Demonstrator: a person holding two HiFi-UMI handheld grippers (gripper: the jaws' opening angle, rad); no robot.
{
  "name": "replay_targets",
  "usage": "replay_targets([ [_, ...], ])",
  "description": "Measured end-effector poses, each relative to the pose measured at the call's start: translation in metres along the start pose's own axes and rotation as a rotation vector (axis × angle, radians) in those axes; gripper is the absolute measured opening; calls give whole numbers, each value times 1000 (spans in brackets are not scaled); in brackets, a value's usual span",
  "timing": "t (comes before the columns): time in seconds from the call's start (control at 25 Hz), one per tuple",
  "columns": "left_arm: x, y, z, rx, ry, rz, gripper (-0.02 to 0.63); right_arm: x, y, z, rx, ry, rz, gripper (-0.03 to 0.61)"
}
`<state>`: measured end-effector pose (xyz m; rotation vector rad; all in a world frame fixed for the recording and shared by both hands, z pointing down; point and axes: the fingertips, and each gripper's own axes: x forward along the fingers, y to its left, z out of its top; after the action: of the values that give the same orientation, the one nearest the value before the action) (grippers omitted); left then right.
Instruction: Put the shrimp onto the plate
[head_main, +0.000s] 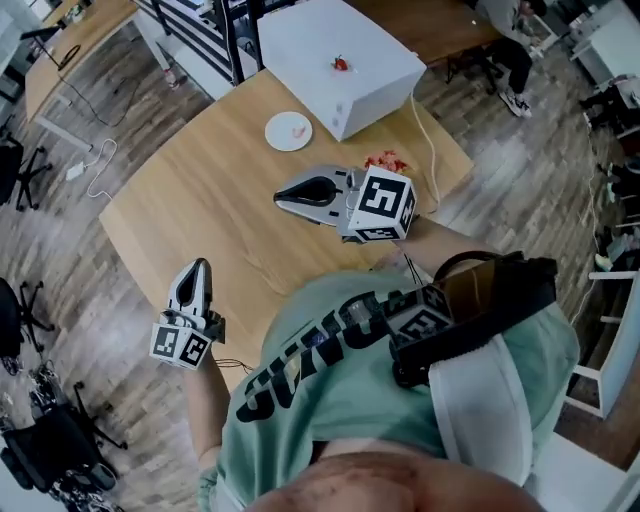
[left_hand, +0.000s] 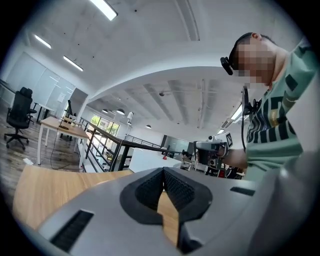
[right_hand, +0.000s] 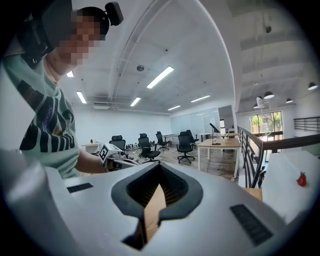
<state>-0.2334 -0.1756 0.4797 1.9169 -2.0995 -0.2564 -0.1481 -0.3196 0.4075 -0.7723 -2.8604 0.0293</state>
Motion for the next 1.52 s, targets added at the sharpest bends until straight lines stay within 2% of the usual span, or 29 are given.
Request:
replay_targets([
  [0.2,18,-35,3,-19,-3,-65,6,-43,-4,5,14,-34,-77,6],
  [0.36,50,-83,5,-5,1,-138,6,-94,-8,0,28,-57,-126,6],
  [0.6,109,-166,-3,27,30,-240,6,-196,-14,-17,56,-80,-204,6],
  [0.84,163,-281,-33,-5,37,-315,6,-322,-6,-51,103,-87,-256,6],
  [1.08,180,-358,-60,-14,95,-335,6,-395,16,-85,123,-93,-264,6],
  [1.28,184,-382,-56,8,115,-337,6,-417,21,-86,132,-124,-257,6],
  [1.52,153,-362,-41,34,71,-370,6,-385,43,-74,90,-127,-269,6],
])
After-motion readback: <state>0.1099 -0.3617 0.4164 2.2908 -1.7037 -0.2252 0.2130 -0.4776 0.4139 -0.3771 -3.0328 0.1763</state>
